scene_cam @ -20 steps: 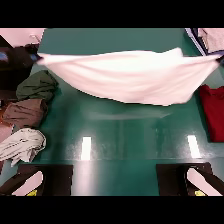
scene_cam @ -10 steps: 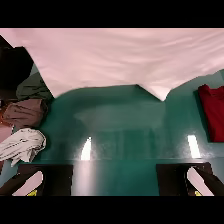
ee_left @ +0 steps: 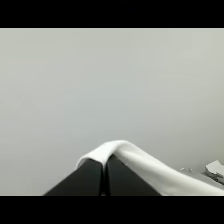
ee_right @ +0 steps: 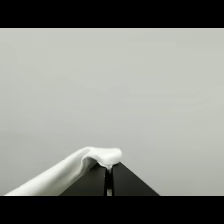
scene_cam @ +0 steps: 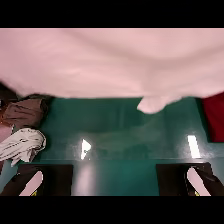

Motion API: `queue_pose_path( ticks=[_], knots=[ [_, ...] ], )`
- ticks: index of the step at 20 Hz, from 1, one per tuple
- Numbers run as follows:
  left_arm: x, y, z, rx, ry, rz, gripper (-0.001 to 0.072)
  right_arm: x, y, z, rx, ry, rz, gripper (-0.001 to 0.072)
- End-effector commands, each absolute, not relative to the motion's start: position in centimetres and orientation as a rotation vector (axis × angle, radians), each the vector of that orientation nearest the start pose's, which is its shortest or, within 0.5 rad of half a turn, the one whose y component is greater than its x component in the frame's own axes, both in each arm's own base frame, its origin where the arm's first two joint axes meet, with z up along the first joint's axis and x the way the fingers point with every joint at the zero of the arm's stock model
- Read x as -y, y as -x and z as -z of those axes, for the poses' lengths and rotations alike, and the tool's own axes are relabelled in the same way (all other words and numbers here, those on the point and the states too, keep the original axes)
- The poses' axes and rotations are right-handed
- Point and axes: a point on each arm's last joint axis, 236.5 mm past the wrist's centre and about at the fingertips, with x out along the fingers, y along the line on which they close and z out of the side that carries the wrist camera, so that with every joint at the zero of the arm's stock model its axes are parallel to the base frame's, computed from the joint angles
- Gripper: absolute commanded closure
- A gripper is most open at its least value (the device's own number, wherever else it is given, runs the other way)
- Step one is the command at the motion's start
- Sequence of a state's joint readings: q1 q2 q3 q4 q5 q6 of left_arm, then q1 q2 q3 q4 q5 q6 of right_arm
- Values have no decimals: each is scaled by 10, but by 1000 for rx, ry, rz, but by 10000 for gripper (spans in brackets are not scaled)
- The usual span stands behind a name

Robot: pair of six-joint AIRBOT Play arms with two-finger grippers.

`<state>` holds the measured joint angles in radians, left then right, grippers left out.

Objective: Fold the shirts.

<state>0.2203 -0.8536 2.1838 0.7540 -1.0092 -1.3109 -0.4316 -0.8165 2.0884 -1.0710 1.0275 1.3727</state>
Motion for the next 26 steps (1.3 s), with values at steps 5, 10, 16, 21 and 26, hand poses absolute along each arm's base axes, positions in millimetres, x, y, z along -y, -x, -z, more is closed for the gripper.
queue_pose_path(
  ticks=[5,10,16,21,26],
  knots=[
    [83,-306,-431,-262,213,440,683,25,-327,-421,-377,-125,-82,698],
    [68,-388,-181,-864,497,393,682,3,-408,-220,-945,-285,-242,697],
    [48,-469,-67,-886,656,308,682,-35,-516,-107,-908,-357,-233,697],
    [43,-501,-68,-765,690,312,335,-50,-545,-86,-860,-357,-227,344],
    [34,-460,-83,-907,585,419,220,-30,-498,-97,-991,-365,-248,301]
  ],
)
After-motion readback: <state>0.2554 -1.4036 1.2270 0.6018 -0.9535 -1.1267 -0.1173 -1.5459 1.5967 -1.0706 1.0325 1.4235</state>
